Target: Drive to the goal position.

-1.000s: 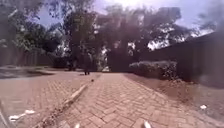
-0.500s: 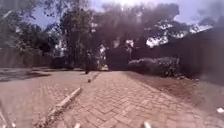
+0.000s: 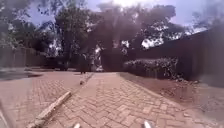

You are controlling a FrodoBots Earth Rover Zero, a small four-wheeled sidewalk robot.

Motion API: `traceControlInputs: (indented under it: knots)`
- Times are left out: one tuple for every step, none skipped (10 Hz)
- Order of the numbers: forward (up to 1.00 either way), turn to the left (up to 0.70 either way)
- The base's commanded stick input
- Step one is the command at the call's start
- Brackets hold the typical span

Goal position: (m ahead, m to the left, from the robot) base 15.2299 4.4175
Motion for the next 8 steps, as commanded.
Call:
traceControlInputs:
  knots:
    - [0.7,0.0]
    - [0.7,0.0]
    - [0.7,0.0]
    - [0.7,0.0]
    - [0.7,0.0]
    - [0.7,0.0]
    - [0.7,0.0]
    - [0.7,0.0]
